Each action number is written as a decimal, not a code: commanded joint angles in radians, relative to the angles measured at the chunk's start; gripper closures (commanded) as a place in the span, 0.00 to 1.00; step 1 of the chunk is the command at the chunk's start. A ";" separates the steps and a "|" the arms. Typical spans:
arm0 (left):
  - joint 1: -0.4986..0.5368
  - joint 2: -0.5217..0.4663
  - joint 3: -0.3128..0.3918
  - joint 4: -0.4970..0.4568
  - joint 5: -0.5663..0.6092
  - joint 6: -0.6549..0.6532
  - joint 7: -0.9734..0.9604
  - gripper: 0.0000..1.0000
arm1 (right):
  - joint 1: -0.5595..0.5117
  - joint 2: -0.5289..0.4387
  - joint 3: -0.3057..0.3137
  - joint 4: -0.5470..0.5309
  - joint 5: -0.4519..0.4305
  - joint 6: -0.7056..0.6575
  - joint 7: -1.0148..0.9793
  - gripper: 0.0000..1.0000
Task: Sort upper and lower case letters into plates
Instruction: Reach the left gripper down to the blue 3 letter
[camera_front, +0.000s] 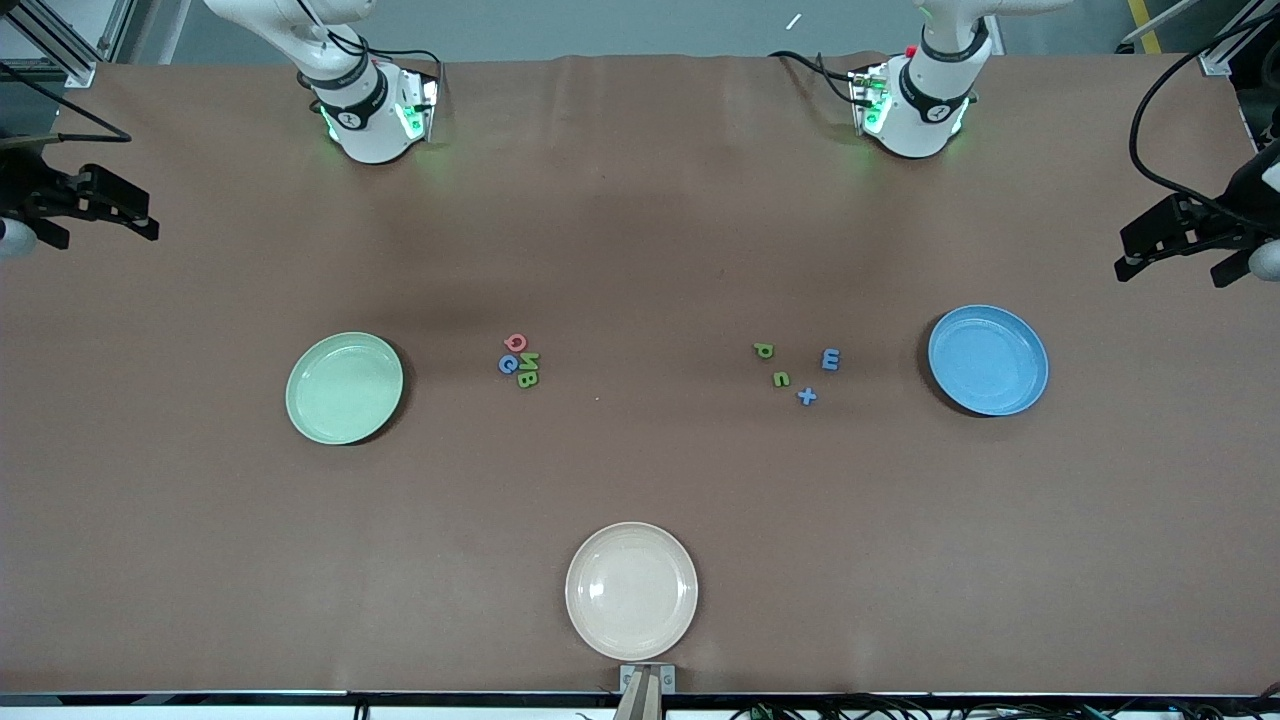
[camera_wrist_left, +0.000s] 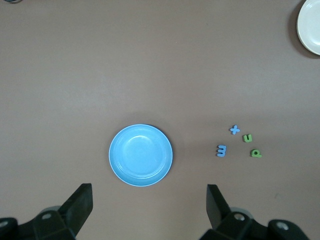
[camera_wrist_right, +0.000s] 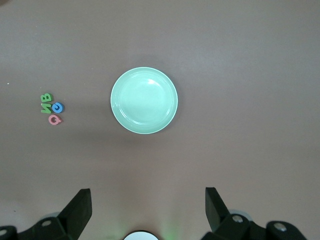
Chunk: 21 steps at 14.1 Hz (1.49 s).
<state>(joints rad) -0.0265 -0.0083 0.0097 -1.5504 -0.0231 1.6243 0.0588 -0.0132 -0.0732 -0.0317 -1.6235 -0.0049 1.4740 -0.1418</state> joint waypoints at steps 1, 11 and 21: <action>0.007 -0.005 0.000 0.007 -0.023 0.002 0.010 0.00 | 0.007 -0.037 -0.005 -0.041 0.014 0.015 -0.001 0.00; -0.019 0.054 -0.023 -0.016 -0.054 -0.046 -0.016 0.00 | 0.019 -0.036 -0.031 -0.041 0.014 0.012 -0.001 0.00; -0.032 0.160 -0.264 -0.345 0.004 0.377 -0.437 0.00 | -0.004 -0.034 -0.034 -0.036 0.056 0.032 0.011 0.00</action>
<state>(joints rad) -0.0617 0.1652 -0.2330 -1.8015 -0.0565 1.9114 -0.3333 -0.0040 -0.0736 -0.0655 -1.6250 0.0330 1.4900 -0.1400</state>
